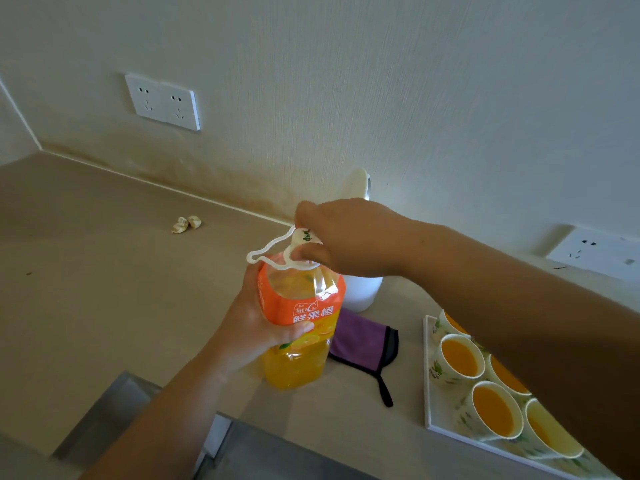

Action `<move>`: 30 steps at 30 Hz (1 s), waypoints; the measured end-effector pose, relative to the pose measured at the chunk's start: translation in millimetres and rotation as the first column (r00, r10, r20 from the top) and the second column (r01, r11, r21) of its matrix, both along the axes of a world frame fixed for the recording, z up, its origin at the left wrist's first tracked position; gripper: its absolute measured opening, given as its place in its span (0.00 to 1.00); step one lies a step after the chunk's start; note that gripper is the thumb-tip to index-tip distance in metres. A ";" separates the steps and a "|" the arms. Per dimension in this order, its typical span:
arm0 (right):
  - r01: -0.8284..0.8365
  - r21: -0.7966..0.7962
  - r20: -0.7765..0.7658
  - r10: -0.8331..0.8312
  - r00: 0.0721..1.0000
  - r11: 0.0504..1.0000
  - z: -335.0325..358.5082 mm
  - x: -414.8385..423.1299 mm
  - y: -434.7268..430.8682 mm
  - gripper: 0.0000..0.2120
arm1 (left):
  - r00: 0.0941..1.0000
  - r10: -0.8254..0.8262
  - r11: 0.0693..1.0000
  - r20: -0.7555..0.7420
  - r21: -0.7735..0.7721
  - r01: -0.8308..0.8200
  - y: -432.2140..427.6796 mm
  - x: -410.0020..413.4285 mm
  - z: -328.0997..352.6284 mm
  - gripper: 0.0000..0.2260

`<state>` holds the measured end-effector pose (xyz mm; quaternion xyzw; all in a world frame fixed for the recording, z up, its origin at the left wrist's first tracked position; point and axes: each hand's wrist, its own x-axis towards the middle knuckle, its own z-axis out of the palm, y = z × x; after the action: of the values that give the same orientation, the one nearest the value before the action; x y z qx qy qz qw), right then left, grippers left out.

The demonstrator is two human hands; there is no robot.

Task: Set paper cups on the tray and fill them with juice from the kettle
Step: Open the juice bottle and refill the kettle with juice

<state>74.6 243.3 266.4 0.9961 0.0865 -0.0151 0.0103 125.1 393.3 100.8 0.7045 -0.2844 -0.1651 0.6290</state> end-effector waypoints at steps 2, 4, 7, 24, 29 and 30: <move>0.035 -0.016 0.068 -0.034 0.997 0.999 -5.5 -3.1 4.7 0.21 | 0.998 0.047 0.999 0.036 0.001 -0.048 -1.0 -4.7 0.5 0.42; 0.063 0.024 0.125 -0.066 0.990 0.998 -11.7 -3.9 9.9 0.20 | 0.993 0.100 0.995 0.068 -0.006 -0.100 -1.3 -9.4 1.2 0.40; 0.104 0.120 0.150 -0.121 0.981 0.987 -16.2 -1.5 16.1 0.18 | 0.981 0.175 0.985 0.081 -0.004 -0.175 -1.3 -12.6 0.1 0.41; 0.533 0.832 -0.504 -0.191 0.842 0.156 -113.7 55.8 37.6 0.10 | 0.771 0.619 0.785 0.147 -0.098 -0.612 -6.7 74.7 -6.3 0.43; 0.500 0.851 -0.420 -0.359 0.833 0.164 -94.2 117.9 19.6 0.07 | 0.870 0.481 0.877 0.107 -0.058 -0.477 -31.9 130.9 3.6 0.46; 0.488 0.859 -0.396 -0.404 0.825 0.153 -90.1 125.7 11.9 0.07 | 0.883 0.458 0.889 0.100 -0.042 -0.456 -37.7 137.9 6.6 0.49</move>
<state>200.3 255.2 176.3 0.7863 -0.2181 -0.0003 -0.5780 263.0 355.6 107.4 0.7539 -0.1453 0.0284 0.6401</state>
